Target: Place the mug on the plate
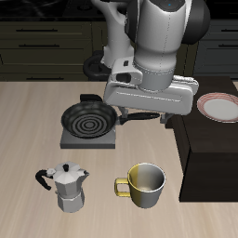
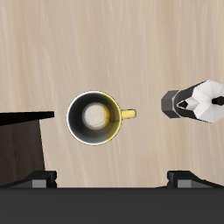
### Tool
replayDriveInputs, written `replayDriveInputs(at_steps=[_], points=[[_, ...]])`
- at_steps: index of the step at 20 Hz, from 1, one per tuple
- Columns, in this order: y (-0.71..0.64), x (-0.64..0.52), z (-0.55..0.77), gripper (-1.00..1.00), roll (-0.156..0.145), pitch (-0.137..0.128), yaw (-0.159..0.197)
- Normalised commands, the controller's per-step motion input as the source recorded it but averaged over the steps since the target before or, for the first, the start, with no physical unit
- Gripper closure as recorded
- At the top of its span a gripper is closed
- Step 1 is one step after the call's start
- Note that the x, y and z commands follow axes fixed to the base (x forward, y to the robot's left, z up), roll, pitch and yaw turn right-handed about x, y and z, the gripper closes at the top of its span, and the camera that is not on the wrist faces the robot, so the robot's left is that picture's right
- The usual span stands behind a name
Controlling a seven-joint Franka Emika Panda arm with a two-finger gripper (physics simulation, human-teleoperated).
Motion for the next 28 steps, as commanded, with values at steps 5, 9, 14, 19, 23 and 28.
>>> replayDriveInputs(at_steps=[5,9,14,19,23,28], points=[[0.05,0.14,-0.16,-1.00,0.041,0.024,-0.013],[-0.01,0.18,-0.22,-1.00,0.076,0.033,0.013],[-0.12,0.16,-0.15,-1.00,0.050,0.018,0.013],[-0.13,0.07,-0.10,-1.00,0.021,0.001,-0.011],[-0.17,0.10,-0.27,-1.00,-0.032,0.015,-0.010],[-0.02,0.03,-0.24,-1.00,-0.015,0.013,-0.031]])
